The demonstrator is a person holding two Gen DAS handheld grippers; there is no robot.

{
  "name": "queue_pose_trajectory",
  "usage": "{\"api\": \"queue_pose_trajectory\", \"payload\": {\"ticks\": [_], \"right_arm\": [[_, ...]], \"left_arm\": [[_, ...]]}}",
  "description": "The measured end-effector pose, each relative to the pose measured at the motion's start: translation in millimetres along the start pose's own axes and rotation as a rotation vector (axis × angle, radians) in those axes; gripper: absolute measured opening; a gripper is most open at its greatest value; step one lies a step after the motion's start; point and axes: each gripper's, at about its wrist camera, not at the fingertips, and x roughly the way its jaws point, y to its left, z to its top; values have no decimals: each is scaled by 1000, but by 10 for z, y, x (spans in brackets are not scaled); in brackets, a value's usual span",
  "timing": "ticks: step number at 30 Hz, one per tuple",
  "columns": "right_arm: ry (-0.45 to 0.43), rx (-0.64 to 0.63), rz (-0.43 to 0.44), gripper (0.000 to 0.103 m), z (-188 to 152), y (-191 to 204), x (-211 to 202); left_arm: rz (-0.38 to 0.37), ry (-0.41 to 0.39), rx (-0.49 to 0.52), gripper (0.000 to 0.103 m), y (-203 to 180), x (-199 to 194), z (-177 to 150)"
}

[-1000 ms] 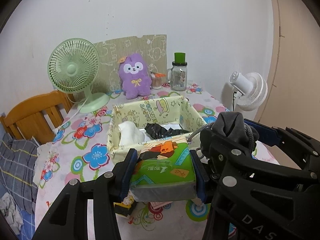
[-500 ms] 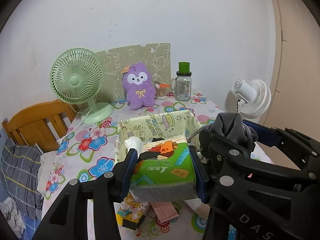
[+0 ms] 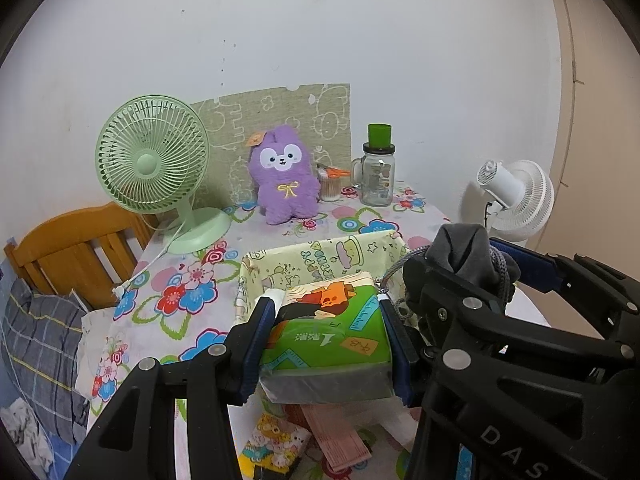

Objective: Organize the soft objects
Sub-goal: 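Lower the green pack and grey sock into the box and open both tools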

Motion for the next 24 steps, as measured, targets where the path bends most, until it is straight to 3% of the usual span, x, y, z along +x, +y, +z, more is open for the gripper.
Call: {"api": "queue_pose_trajectory", "payload": {"ticks": [24], "right_arm": [[30,8,20,62,289,-104,624]], "left_arm": [[-26,35,-23,54,144,622,259]]}}
